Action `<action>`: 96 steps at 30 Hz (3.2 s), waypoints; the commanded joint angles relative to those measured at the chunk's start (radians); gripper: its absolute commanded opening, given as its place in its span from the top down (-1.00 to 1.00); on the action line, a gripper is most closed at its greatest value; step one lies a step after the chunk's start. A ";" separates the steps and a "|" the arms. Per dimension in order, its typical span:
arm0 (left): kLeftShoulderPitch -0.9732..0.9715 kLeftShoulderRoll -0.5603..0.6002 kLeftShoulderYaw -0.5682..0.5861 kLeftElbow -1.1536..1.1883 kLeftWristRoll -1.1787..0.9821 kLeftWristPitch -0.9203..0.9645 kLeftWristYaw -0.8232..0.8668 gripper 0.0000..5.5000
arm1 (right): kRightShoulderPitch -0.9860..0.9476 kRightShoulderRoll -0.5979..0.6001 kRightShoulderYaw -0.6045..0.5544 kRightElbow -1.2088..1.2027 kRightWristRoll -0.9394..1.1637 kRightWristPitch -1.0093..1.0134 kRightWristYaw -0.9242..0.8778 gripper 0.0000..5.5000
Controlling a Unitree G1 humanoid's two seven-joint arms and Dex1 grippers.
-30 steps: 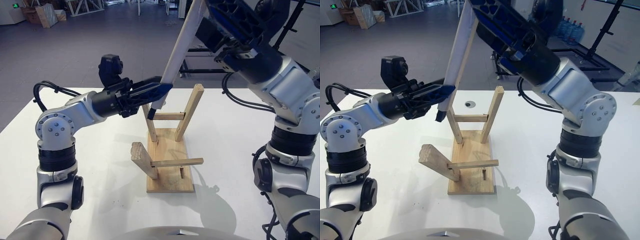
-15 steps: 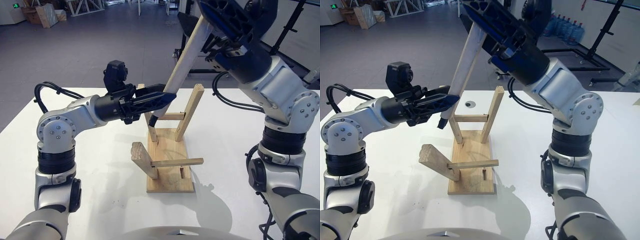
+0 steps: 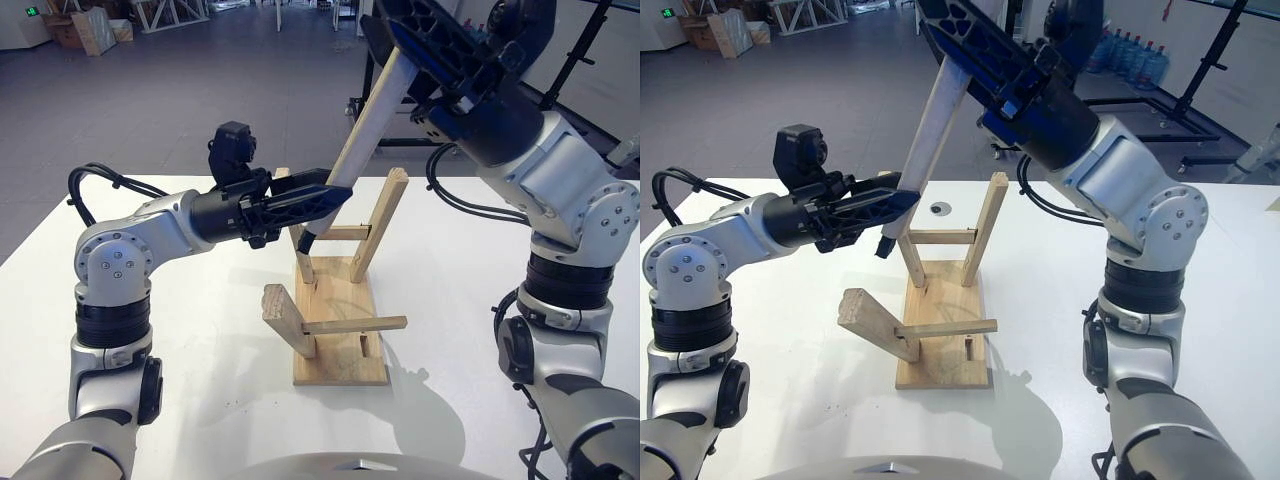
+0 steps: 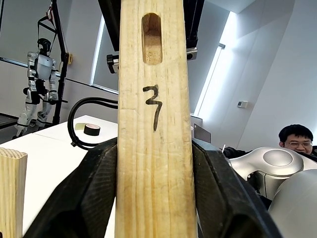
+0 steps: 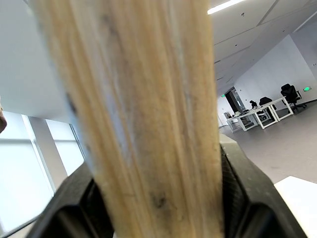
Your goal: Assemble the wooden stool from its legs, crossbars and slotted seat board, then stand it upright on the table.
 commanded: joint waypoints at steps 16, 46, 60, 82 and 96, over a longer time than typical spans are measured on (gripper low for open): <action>0.045 0.051 0.140 0.025 0.061 -0.071 0.127 -0.46 | 0.345 -0.202 -0.244 -0.175 -0.425 -0.062 0.408 0.25; 0.173 0.147 0.186 0.214 0.182 -0.075 0.100 -0.96 | 1.029 0.161 -0.133 -0.105 -0.899 -0.633 1.273 0.25; 0.151 0.148 0.149 0.226 0.219 -0.060 0.052 -0.96 | 0.991 0.148 -0.033 -0.012 -1.104 -0.812 1.382 0.25; 0.173 0.119 0.144 0.186 0.219 -0.058 0.052 -0.96 | 0.885 0.065 -0.026 0.001 -0.976 -0.671 1.397 0.25; 0.182 0.113 0.142 0.174 0.215 -0.054 0.049 -0.96 | 0.922 0.074 -0.002 0.007 -1.024 -0.710 1.425 0.25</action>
